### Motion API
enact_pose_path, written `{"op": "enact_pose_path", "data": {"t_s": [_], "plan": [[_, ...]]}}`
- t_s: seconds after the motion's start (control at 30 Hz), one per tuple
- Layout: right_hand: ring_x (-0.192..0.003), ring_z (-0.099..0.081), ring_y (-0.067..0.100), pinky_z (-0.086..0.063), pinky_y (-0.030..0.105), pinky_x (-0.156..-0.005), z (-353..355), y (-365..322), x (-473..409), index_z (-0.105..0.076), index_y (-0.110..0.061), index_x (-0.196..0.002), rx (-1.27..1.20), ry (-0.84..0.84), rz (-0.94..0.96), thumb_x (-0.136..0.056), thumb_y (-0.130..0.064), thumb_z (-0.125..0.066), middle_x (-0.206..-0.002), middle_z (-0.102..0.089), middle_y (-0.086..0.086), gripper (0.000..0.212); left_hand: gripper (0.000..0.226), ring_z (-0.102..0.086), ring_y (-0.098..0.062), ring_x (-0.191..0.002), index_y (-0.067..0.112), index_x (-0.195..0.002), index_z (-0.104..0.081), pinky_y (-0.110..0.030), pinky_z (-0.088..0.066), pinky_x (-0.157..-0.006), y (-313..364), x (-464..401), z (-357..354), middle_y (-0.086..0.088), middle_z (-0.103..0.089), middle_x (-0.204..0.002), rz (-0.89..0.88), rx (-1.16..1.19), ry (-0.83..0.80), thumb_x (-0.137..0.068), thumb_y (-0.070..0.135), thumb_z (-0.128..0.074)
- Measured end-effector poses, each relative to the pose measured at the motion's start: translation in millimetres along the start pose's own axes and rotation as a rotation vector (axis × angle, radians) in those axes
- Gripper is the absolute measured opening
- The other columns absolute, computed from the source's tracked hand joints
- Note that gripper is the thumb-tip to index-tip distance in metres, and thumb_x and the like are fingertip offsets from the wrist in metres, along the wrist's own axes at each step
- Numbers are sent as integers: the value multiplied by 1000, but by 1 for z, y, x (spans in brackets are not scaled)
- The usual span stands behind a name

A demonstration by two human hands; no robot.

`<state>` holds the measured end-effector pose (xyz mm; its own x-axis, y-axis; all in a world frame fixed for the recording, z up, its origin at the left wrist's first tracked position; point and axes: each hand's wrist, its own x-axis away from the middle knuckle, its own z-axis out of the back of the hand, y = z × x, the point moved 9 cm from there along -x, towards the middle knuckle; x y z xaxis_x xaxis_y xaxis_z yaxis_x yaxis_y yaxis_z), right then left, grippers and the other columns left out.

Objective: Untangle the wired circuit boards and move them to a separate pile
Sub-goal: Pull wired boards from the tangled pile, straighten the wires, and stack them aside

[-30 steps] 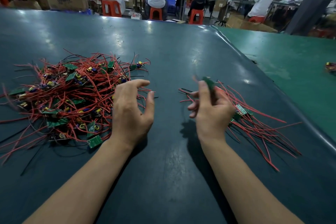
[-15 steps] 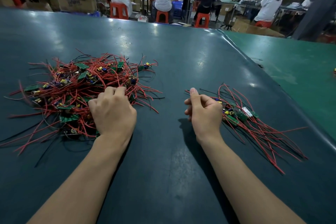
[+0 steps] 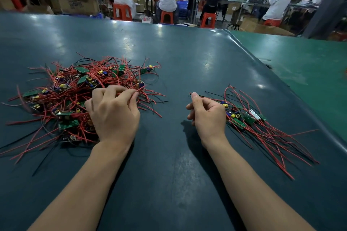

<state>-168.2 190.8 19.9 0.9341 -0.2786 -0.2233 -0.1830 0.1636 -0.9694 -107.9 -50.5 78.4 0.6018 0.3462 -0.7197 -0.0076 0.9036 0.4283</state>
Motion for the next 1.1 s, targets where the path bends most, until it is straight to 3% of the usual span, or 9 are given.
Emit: {"op": "enact_pose_path", "data": {"t_s": [0.13,0.27,0.37,0.57,0.67,0.83,0.93,1.03,1.1], "plan": [[-48,-57,16,-50,40,-57,-13,-8,2,-67,-17,-69,111,-98,90,-92,-31,-65,-57,-64,3,27,12,-54,-32,-90,17,-96,-77,-42,-37,-73,25,5,14,-2,-69,-95,-210,91,173,-92,24,-67],[-64,-68,20,-55,42,-62,-31,-10,8,-70,-28,-86,189,-247,125,-89,-27,-70,-69,-69,-2,3,13,-56,-32,-80,15,-88,-76,-44,-41,-72,34,9,-3,-2,-68,-83,-255,176,16,-90,24,-67],[-48,-61,4,-46,26,-47,-25,-9,7,-68,-25,-82,142,-224,92,-92,-23,-66,-66,-67,-3,10,23,-56,-29,-68,19,-85,-74,-40,-40,-73,24,6,-9,2,-63,-62,-135,157,-35,-92,38,-62],[-39,-57,1,-44,24,-37,-25,-7,10,-70,-15,-77,146,-241,46,-93,-23,-63,-61,-64,2,19,54,-42,-31,-126,13,-141,-48,-44,-31,-101,2,-5,-50,-9,-56,-132,-95,-51,-285,-90,25,-60],[-40,-57,2,-49,28,-42,-24,-8,9,-70,-15,-76,163,-235,56,-92,-25,-63,-60,-65,4,20,64,-39,-26,-130,16,-148,-37,-43,-23,-105,7,4,-67,-3,-54,-138,-179,-150,-379,-90,34,-58],[-40,-57,4,-52,38,-48,-23,-9,8,-70,-14,-76,196,-232,60,-92,-27,-63,-60,-66,5,22,35,-43,-27,-114,24,-118,-67,-44,-26,-92,0,-2,-58,-1,-62,-113,-81,-147,-315,-88,41,-65],[-42,-56,7,-50,36,-48,-23,-11,8,-70,-13,-76,224,-228,64,-93,-27,-63,-61,-67,5,23,27,-44,-31,-110,20,-110,-73,-46,-28,-90,8,-5,-35,-4,-62,-107,-92,-28,-96,-88,35,-68],[-41,-52,9,-42,29,-45,-29,-17,13,-70,-12,-80,52,-304,11,-92,-43,-63,-62,-65,6,34,26,-49,-27,-102,17,-113,-72,-45,-31,-87,27,-2,-1,-2,-65,-99,-254,134,178,-91,29,-69],[-44,-50,13,-35,22,-41,-43,-18,22,-70,-14,-84,-201,-441,-118,-84,-59,-53,-65,-65,3,48,24,-52,-25,-99,15,-112,-72,-42,-33,-86,49,7,3,-1,-67,-100,-431,232,159,-91,24,-68]]}}
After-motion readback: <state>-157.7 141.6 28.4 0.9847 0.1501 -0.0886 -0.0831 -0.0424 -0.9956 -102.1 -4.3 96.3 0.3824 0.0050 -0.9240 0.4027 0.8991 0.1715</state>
